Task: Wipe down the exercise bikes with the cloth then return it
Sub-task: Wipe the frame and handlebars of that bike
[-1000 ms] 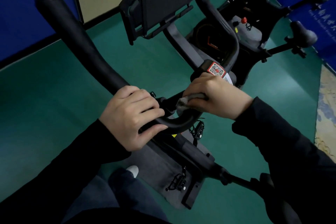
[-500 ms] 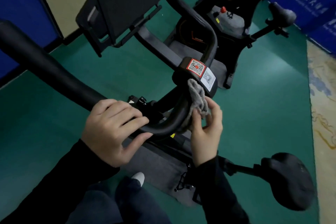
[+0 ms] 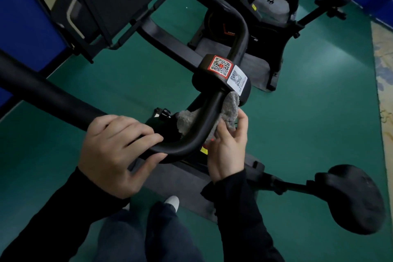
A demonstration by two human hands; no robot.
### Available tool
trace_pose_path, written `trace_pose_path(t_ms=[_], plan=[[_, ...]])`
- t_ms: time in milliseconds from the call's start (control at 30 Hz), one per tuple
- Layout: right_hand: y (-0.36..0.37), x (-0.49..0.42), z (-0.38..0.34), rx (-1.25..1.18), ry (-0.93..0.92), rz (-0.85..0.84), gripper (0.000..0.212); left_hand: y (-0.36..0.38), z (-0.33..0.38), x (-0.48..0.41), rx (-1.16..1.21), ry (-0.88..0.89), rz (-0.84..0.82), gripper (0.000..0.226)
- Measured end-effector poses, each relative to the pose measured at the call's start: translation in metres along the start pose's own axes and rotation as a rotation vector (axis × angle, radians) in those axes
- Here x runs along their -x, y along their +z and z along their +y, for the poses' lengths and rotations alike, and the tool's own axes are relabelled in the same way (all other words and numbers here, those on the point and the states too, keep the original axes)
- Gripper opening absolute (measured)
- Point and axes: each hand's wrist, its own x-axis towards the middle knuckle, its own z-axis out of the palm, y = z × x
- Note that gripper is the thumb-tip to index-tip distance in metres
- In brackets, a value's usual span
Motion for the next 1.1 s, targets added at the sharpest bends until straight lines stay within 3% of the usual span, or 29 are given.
trace_pose_path(t_ms=[167, 433, 567, 667, 800, 1100], plan=[[0.003, 0.001, 0.003, -0.358, 0.095, -0.101, 0.035, 0.001, 0.0, 0.001, -0.003, 0.007, 0.005, 0.027], [-0.014, 0.033, 0.02, -0.374, 0.141, -0.221, 0.038, 0.0, 0.001, 0.0, -0.014, 0.0, -0.021, 0.026], [-0.007, 0.013, 0.009, -0.322, 0.069, -0.156, 0.035, 0.0, 0.001, -0.004, -0.02, 0.002, -0.014, 0.025], [-0.004, 0.004, 0.006, -0.23, 0.002, -0.097, 0.032, 0.001, 0.001, -0.004, -0.017, 0.005, -0.023, 0.026], [-0.011, 0.014, 0.011, 0.072, -0.144, -0.007, 0.024, 0.0, 0.002, -0.001, -0.039, -0.013, -0.037, 0.026], [-0.014, 0.051, 0.003, 0.561, -0.378, -0.03, 0.02, 0.001, 0.001, 0.001, -0.017, -0.011, -0.006, 0.026]])
